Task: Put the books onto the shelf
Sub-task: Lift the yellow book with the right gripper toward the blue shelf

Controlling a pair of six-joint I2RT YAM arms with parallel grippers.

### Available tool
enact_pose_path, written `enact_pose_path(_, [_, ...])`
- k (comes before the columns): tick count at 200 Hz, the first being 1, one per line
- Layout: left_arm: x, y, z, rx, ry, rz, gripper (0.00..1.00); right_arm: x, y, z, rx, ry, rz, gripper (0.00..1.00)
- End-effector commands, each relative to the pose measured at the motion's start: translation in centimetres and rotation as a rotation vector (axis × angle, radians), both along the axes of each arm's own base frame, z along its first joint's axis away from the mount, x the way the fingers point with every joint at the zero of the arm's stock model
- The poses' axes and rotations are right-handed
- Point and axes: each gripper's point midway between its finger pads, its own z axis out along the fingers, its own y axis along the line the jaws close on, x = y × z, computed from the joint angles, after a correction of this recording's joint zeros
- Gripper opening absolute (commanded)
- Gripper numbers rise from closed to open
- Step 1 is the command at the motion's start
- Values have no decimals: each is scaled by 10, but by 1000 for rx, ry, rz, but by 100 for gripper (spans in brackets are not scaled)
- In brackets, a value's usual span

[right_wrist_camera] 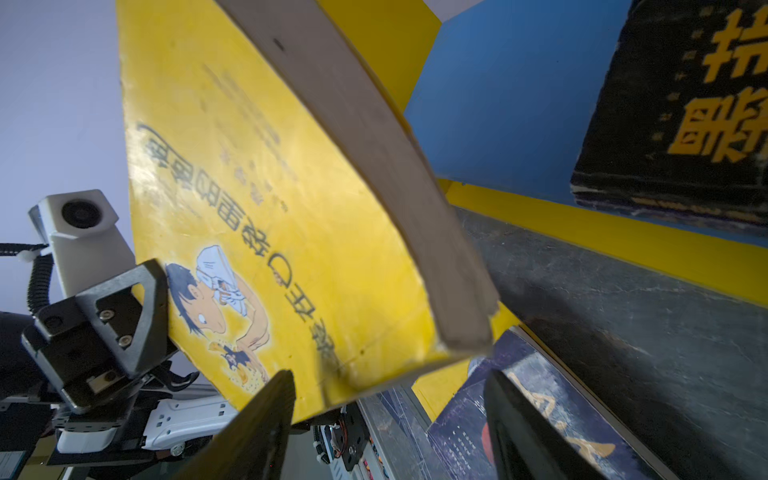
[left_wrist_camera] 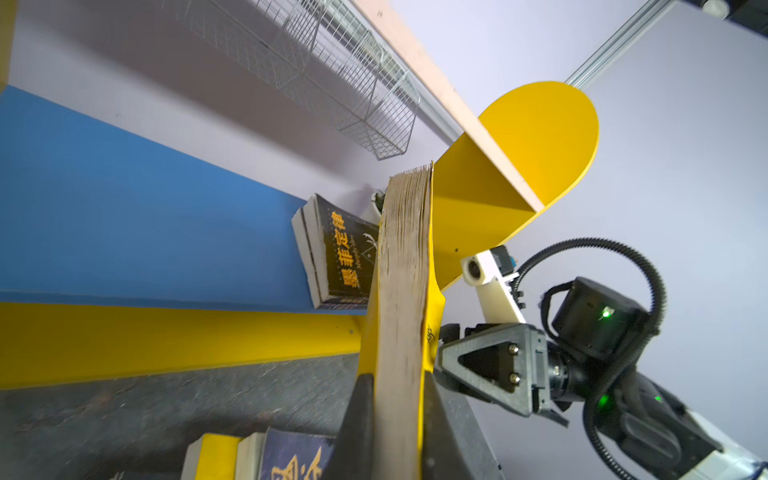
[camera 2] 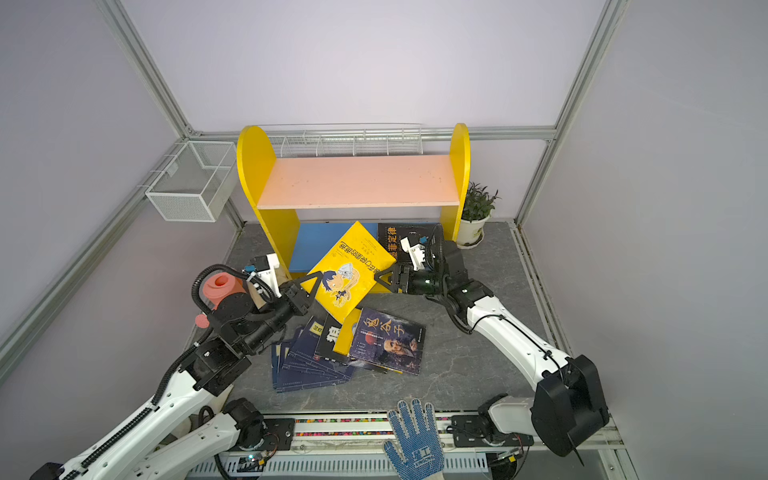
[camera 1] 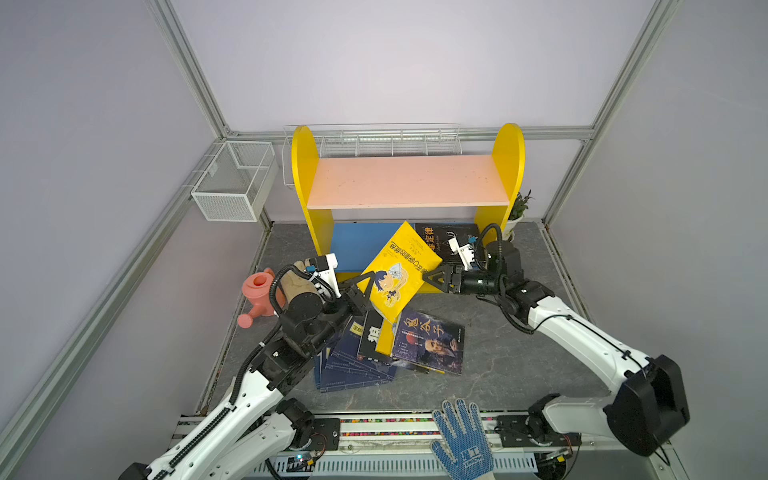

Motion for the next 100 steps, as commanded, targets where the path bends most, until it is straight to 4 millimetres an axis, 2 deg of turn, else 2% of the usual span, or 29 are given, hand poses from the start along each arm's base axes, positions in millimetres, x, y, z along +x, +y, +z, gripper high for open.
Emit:
enact_pose_path(1, [-1,-5,47,-189,-98,-34,0,0,14,14,76,-28,28,73])
enact_pose_path(23, [3,-9,44,-205,-82,-42,0,-5,25,22,86,-49,68,70])
enact_pose_path(37, [5,-12,41,-200,-70,-49,0,-6,28,26,106,-50,79,63])
enact_pose_path(63, [9,-16,35,-190,-51,-49,0,-8,30,35,156,-61,73,33])
enact_pose_path(84, [16,-15,24,-155,-19,-14,0,-8,23,44,161,-100,35,18])
enact_pose_path(89, [19,-13,21,-146,-7,3,6,-8,21,46,163,-111,25,16])
enact_pose_path(92, [20,-12,19,-140,2,12,17,-8,21,47,162,-114,20,15])
enact_pose_path(100, [24,-9,13,-125,23,44,34,-6,17,50,163,-127,-3,13])
